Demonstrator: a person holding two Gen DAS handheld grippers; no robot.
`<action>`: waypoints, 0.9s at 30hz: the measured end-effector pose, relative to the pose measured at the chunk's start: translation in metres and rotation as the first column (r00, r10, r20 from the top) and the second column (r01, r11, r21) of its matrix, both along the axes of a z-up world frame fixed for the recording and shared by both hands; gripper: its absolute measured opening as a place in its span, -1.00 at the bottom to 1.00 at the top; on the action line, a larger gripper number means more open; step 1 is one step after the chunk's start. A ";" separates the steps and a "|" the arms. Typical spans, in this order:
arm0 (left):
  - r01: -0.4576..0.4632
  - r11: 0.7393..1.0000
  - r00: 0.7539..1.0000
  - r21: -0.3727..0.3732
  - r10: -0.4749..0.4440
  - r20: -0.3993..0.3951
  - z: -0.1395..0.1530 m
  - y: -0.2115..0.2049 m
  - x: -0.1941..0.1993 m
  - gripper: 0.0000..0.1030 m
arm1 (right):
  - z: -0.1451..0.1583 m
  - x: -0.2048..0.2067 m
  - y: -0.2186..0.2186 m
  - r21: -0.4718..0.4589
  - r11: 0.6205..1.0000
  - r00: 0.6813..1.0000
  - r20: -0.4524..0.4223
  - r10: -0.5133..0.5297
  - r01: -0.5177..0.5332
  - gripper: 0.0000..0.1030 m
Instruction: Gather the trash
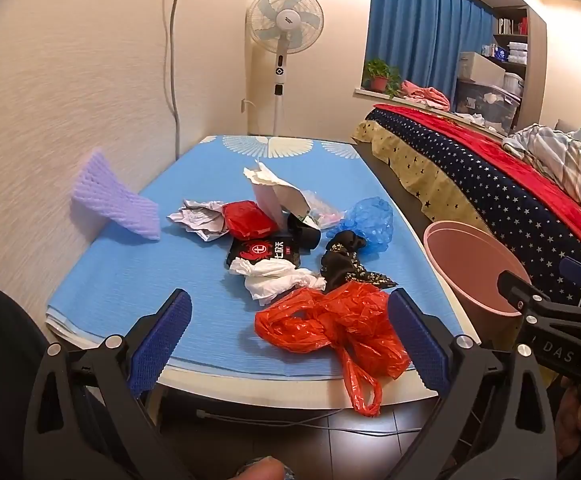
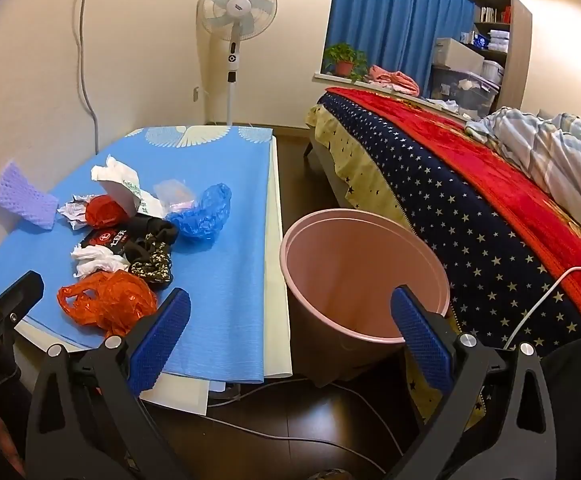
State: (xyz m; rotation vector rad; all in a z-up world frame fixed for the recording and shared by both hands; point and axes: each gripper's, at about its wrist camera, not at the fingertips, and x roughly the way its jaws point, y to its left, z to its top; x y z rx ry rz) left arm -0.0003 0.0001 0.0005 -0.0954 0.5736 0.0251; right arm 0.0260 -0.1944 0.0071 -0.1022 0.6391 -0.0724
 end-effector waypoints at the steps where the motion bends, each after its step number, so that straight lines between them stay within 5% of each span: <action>1: 0.000 1.000 1.000 0.000 0.000 0.000 0.000 0.000 0.000 0.85 | 0.000 0.000 0.000 0.001 1.000 1.000 0.000 -0.001 0.001 0.90; 27: -0.001 1.000 1.000 -0.001 0.001 0.001 0.000 0.000 0.000 0.85 | 0.001 0.000 -0.001 0.005 1.000 1.000 0.001 -0.001 0.001 0.90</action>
